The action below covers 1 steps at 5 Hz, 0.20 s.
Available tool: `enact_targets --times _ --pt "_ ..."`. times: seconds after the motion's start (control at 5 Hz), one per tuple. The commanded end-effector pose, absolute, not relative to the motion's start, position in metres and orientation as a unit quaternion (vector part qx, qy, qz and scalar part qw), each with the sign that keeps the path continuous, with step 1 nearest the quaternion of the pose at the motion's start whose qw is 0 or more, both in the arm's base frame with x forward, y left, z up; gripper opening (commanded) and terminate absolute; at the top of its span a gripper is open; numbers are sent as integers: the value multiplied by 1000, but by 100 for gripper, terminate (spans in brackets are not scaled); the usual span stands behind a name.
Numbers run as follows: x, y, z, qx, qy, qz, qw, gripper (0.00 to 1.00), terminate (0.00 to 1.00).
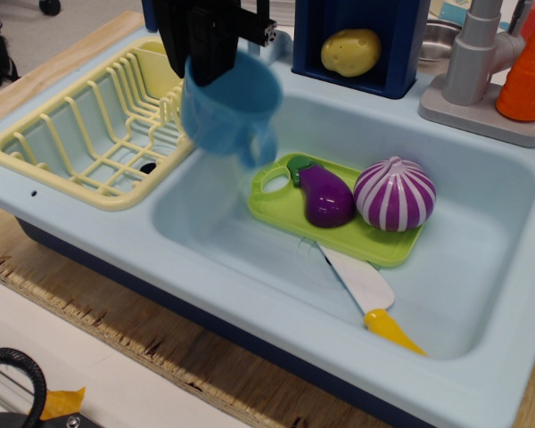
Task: Put cup from counter or drying rack into sink
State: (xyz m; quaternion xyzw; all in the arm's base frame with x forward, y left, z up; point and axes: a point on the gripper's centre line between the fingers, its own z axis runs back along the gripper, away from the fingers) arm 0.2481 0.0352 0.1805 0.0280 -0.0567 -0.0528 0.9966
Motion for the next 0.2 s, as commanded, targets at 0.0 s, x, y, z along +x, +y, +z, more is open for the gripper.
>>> enact_targets --times 0.0 --pt "249 34 190 32 -75 -56 995 100 100"
